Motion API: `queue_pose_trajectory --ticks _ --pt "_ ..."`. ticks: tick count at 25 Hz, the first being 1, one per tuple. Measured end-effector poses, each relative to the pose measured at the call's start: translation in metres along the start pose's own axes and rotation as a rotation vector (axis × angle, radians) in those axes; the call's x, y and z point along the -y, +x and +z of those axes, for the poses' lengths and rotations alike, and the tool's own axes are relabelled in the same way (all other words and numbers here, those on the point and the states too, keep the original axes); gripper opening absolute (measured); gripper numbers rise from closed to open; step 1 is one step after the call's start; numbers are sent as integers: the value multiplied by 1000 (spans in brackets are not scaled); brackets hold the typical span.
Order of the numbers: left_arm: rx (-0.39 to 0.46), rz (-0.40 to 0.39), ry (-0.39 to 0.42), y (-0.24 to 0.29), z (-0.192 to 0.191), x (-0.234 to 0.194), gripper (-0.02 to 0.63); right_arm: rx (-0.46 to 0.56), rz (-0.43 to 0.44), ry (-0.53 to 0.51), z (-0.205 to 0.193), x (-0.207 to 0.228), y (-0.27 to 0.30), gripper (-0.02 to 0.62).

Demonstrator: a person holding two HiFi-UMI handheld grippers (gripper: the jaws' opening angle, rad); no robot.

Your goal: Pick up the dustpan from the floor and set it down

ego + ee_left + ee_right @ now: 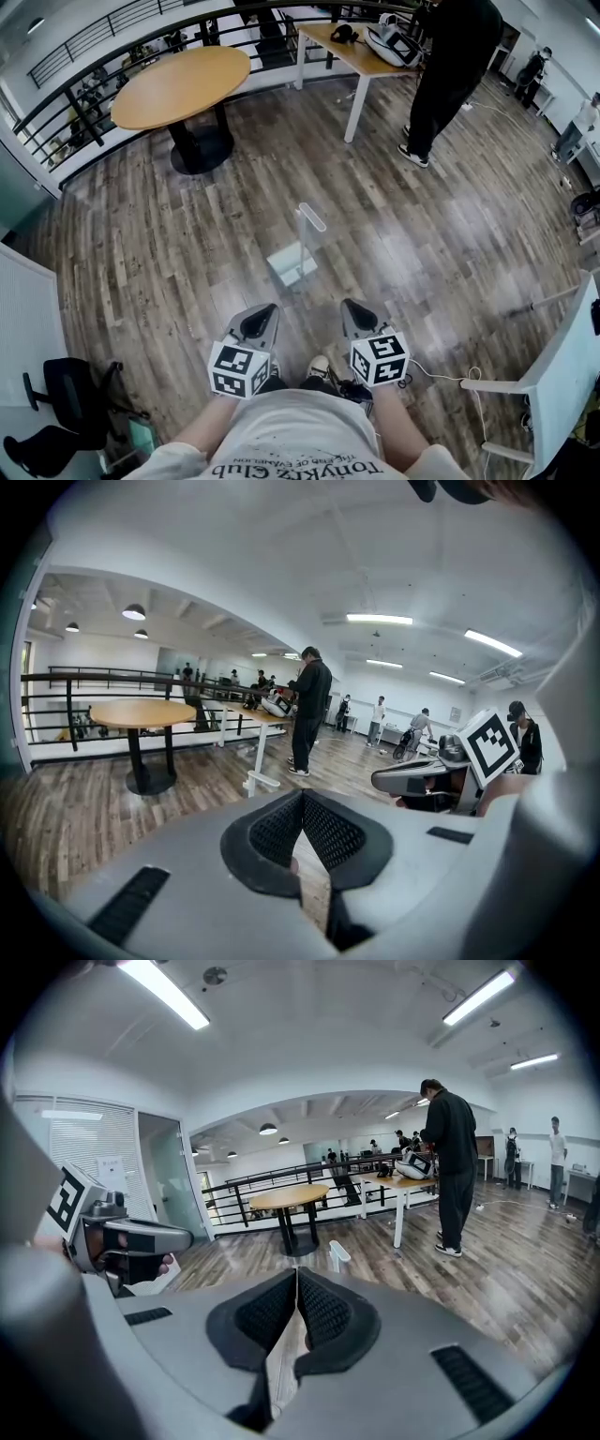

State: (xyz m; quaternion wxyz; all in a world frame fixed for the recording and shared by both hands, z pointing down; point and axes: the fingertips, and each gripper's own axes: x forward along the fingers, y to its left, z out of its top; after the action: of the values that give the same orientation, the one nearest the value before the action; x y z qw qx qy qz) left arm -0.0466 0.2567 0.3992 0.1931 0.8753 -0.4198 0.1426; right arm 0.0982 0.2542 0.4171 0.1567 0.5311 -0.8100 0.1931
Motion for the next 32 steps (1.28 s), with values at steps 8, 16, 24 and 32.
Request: queue_pose_trajectory --ticks 8,16,24,32 --pt "-7 -44 5 -8 3 -24 23 -9 -42 9 5 -14 13 26" --pt "0 -112 61 -11 14 -51 23 13 -96 -5 23 -31 30 26" --pt "-5 -126 42 7 20 -63 23 -18 -102 20 18 -20 48 26" --pt "1 -61 2 59 37 -81 23 -29 -43 11 36 22 92 26"
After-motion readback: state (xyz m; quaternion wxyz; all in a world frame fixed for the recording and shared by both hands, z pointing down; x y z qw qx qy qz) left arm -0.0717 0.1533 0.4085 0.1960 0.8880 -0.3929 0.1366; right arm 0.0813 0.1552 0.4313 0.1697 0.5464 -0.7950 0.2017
